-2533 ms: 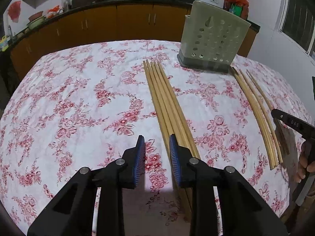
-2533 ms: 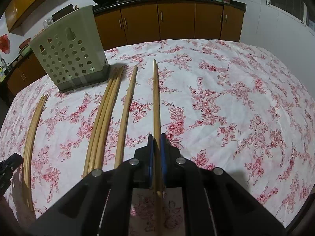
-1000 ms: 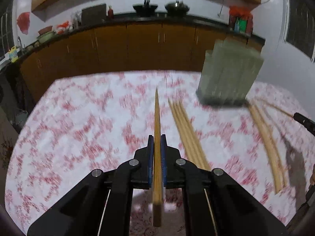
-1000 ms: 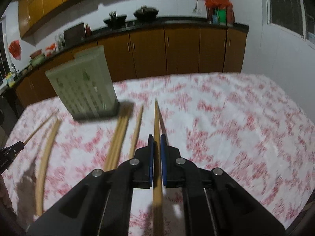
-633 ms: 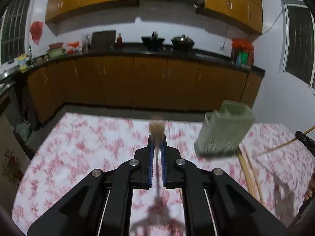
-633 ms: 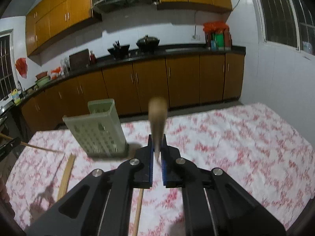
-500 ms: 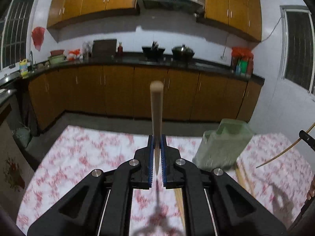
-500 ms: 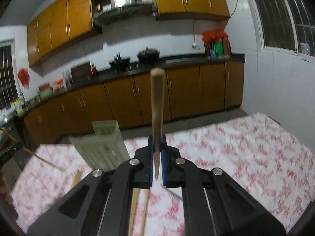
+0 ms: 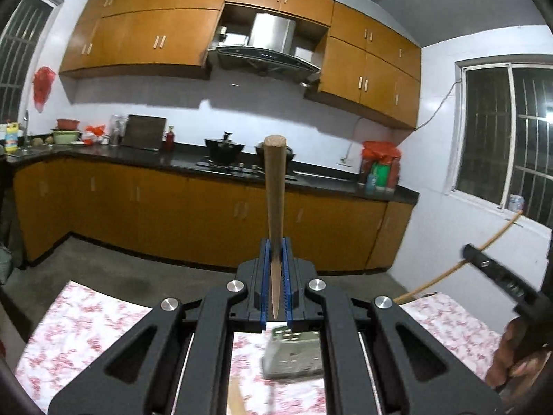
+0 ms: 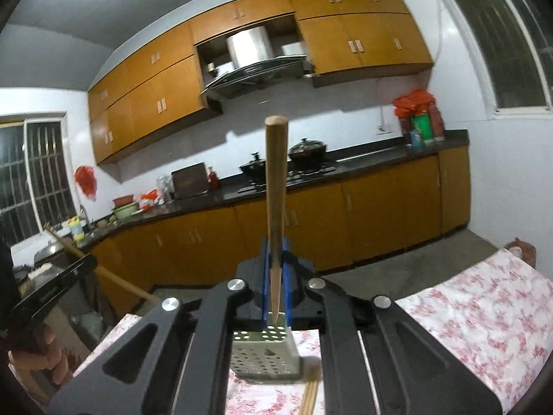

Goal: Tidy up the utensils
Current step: 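Lift both chopsticks over the green holder and open both tools to drop them in, then move both open tools back down to the chopsticks on the tablecloth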

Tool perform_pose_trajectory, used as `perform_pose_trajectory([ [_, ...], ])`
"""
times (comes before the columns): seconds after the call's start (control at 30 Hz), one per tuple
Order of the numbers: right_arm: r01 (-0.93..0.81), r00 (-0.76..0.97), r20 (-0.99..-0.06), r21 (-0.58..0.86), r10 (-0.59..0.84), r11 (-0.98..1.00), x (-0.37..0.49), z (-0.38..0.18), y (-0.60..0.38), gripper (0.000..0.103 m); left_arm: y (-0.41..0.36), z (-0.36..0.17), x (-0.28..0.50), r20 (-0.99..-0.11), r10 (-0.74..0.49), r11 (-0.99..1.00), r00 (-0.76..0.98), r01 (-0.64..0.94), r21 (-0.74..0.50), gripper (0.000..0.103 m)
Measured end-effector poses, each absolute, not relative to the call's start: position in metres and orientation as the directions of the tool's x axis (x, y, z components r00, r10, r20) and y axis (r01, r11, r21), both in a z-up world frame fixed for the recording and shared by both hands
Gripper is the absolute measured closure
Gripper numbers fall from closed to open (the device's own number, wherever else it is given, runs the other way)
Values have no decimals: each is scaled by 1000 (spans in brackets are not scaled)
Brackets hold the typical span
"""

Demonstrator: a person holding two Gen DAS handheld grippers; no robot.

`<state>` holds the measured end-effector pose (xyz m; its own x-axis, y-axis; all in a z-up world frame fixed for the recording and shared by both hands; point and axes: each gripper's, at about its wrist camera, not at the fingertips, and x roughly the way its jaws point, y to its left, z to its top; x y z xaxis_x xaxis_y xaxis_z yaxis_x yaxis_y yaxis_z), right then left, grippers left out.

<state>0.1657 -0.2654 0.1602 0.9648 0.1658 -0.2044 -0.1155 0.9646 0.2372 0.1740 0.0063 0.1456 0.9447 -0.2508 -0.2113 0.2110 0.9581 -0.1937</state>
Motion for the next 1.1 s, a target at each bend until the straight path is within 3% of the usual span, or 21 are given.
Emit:
perform_pose_trajectory([
  [0.33, -101, 917, -361, 209, 172, 973, 220, 118, -238, 95, -24, 107, 212, -312, -292, 951, 904, 240, -195, 96],
  [0.5, -99, 904, -389, 208, 175, 973, 221, 107, -231, 90, -22, 94, 226, -374, -309, 943, 874, 233, -236, 95],
  [0.6, -93, 908, -383, 202, 166, 975, 218, 109, -231, 79, -17, 91, 227, -385, -318, 938, 866, 228, -260, 84],
  [0.67, -92, 912, -376, 204, 164, 975, 214, 110, -231, 78, -14, 93, 223, -376, -311, 939, 873, 221, -263, 64],
  [0.87, -77, 933, -331, 205, 143, 976, 192, 122, -244, 69, -9, 102, 213, -342, -309, 937, 888, 223, -269, 58],
  [0.97, -51, 944, -307, 219, 118, 974, 175, 126, -259, 63, 2, 111, 203, -308, -302, 933, 902, 213, -290, 51],
  [1.1, 39, 931, -363, 217, 44, 975, 161, 109, -285, 61, 22, 117, 181, -266, -280, 930, 922, 192, -314, 44],
])
